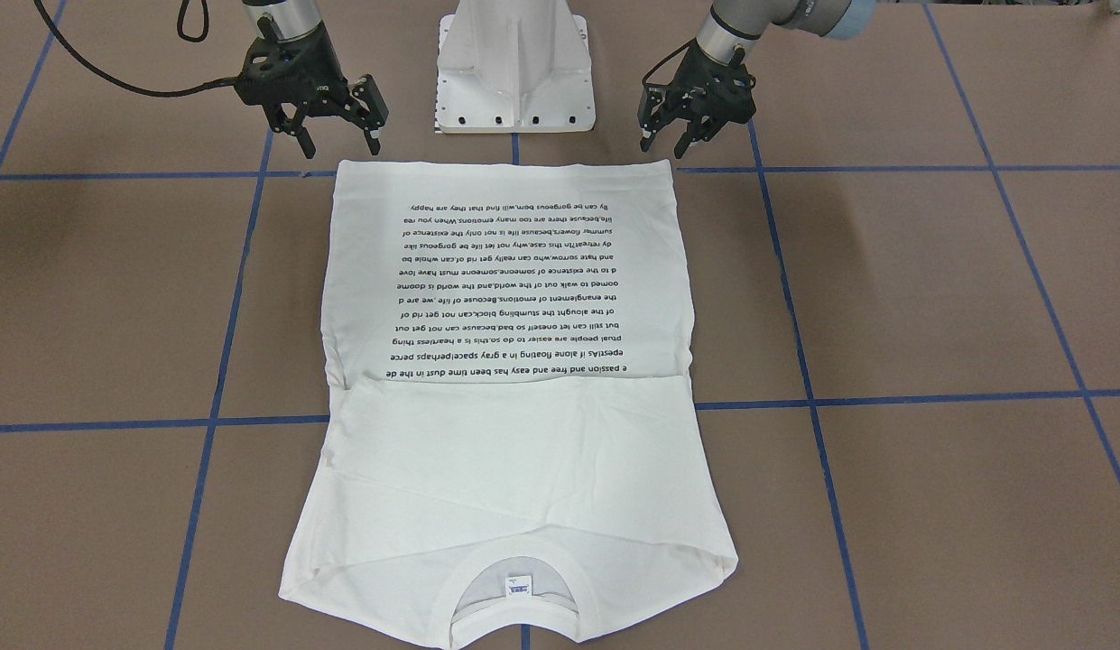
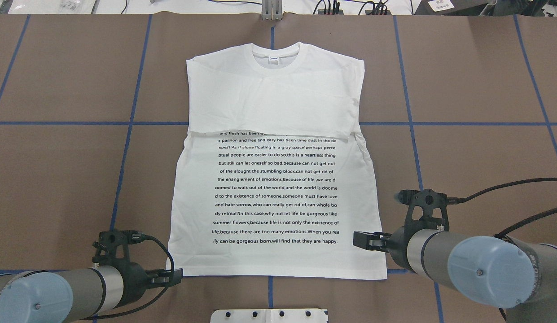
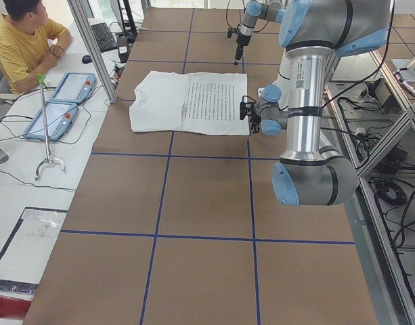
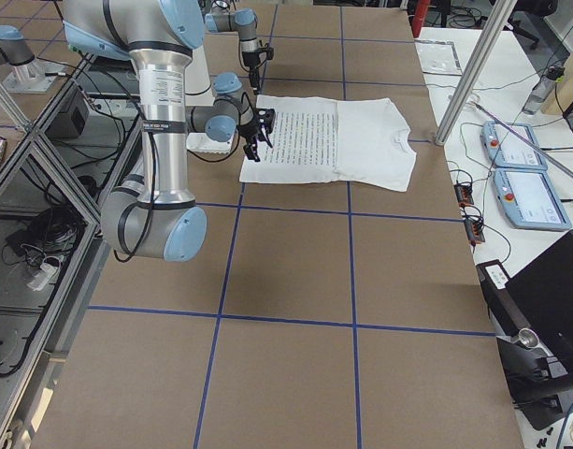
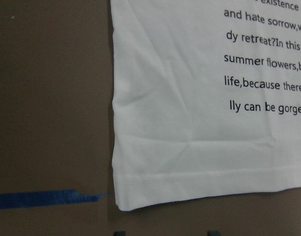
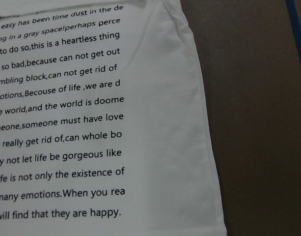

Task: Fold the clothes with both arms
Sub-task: 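Grasp the hem corners nearest the robot with both grippers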

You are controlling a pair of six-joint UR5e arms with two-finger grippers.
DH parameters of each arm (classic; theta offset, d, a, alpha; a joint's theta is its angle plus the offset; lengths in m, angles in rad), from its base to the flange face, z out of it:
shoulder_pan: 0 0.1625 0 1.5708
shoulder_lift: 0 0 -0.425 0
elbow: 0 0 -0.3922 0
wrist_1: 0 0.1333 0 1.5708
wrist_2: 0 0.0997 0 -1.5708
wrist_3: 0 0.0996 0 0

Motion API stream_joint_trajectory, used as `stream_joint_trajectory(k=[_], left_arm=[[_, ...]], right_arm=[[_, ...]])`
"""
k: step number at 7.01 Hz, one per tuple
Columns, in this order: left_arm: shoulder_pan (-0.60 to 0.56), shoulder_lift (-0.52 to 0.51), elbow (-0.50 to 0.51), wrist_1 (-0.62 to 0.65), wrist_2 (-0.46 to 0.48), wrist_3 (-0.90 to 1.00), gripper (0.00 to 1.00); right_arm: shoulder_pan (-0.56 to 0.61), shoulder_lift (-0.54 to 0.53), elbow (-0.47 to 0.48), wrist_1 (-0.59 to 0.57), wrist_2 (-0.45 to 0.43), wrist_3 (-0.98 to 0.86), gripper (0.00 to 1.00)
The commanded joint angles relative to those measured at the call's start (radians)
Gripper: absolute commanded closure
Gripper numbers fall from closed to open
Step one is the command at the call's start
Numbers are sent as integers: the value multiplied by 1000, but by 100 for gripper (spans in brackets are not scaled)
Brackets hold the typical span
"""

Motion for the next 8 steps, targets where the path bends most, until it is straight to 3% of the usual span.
stream_joint_trajectory(k=[1, 4, 5, 6, 7, 8], left_arm=[[-8, -19, 34, 0, 0, 3, 36], [-9, -81, 105, -1, 0, 2, 40], [-14, -82, 99, -1, 0, 2, 53], [-18, -80, 97, -1, -3, 2, 86], [-22, -71, 84, -1, -3, 3, 100], [-25, -53, 59, 0, -3, 3, 100]], right_arm=[[-1, -1, -3, -1, 0, 0, 0], [-1, 1, -2, 1, 0, 0, 0], [-1, -1, -2, 1, 0, 0, 0], [-1, 1, -2, 1, -2, 0, 0], [-1, 1, -2, 1, -2, 0, 0], [-1, 1, -2, 1, 0, 0, 0]])
